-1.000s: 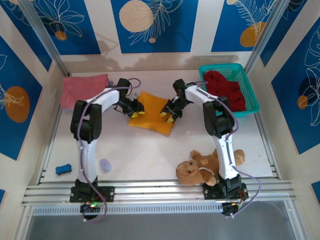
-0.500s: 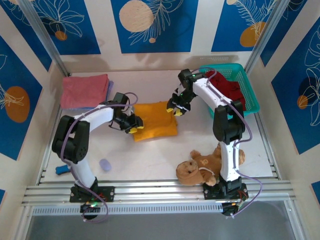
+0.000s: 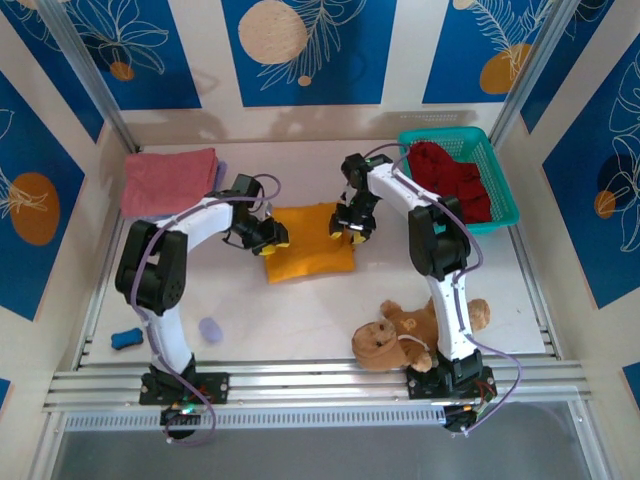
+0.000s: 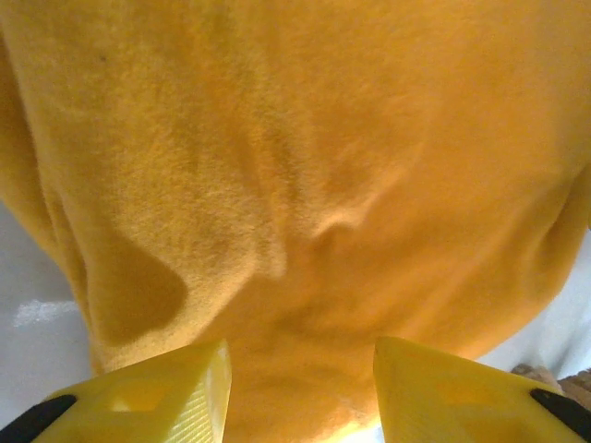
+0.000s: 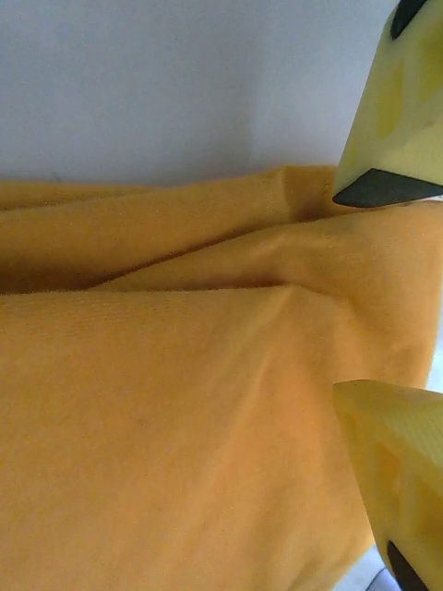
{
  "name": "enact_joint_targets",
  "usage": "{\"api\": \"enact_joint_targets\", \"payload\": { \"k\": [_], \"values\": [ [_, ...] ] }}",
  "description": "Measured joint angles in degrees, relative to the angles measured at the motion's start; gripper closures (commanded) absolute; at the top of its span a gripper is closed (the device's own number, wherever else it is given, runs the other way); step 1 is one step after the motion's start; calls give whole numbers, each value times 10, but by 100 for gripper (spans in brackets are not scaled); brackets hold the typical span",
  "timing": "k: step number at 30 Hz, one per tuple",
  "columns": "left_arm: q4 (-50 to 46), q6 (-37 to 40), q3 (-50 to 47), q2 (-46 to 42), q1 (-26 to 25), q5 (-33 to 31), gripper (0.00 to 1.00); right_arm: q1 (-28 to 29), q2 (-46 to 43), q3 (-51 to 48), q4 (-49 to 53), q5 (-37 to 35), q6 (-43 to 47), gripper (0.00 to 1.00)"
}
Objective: Fold and stack the t-shirts
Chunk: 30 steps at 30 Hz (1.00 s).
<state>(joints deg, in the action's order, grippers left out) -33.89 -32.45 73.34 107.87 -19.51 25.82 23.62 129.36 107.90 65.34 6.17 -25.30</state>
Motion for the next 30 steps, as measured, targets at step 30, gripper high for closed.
{"api": "enact_joint_targets", "payload": {
  "k": [30],
  "values": [
    [11, 0, -29, 0, 0, 0, 56, 20, 2, -21, -1, -35, 14, 55]
  ]
}}
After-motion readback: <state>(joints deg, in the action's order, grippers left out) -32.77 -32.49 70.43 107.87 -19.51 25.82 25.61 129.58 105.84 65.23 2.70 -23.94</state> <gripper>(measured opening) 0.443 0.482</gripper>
